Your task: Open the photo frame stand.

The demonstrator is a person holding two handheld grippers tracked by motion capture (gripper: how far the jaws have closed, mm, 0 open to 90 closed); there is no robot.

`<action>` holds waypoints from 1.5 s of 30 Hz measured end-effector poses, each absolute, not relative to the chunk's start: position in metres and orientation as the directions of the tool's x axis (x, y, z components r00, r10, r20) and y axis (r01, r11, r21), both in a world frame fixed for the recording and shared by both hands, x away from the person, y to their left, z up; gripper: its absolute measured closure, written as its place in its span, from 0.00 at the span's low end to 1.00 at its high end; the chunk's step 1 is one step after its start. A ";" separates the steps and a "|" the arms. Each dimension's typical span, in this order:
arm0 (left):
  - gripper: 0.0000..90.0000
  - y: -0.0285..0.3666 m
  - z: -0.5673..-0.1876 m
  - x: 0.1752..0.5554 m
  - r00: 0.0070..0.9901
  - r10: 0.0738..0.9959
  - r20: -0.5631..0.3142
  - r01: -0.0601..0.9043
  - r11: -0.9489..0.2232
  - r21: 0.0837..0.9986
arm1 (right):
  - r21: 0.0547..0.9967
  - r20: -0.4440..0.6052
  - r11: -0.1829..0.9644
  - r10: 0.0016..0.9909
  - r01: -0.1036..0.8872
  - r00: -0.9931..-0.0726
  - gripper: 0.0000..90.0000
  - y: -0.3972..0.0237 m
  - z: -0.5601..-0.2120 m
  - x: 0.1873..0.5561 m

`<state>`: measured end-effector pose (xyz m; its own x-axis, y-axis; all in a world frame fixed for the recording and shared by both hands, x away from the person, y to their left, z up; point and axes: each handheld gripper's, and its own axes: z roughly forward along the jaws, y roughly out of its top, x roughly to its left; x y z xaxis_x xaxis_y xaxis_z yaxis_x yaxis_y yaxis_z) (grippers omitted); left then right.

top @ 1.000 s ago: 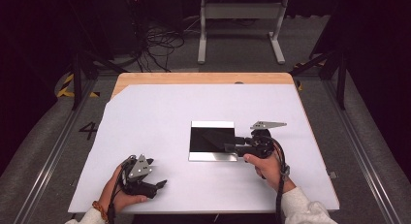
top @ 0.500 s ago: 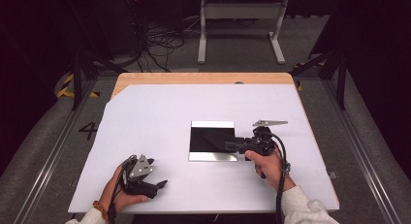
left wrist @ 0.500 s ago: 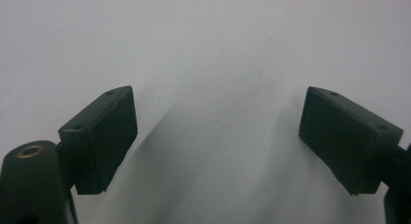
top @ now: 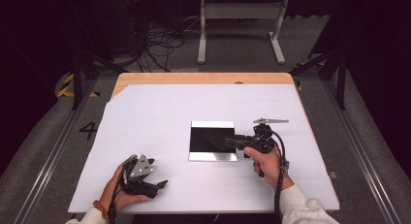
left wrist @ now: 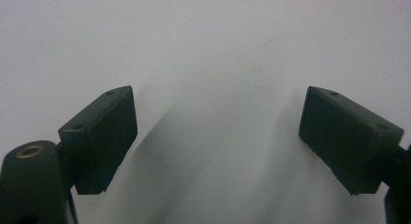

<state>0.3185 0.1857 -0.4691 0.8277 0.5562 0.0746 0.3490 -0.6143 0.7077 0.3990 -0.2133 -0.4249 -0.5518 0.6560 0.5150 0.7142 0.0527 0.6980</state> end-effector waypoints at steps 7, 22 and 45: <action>0.16 0.184 -0.468 0.318 0.832 0.549 0.080 0.341 -0.619 0.707 | 0.662 0.541 0.055 0.656 0.747 -0.527 0.48 -0.202 -0.435 0.403; 0.16 0.176 -0.461 0.323 0.836 0.546 0.051 0.331 -0.576 0.747 | 0.674 0.527 0.066 0.655 0.736 -0.541 0.58 -0.200 -0.438 0.403; 0.16 0.111 -0.458 0.384 0.864 0.502 -0.048 0.363 -0.551 0.751 | 0.762 0.431 0.146 0.614 0.631 -0.662 0.61 -0.203 -0.433 0.388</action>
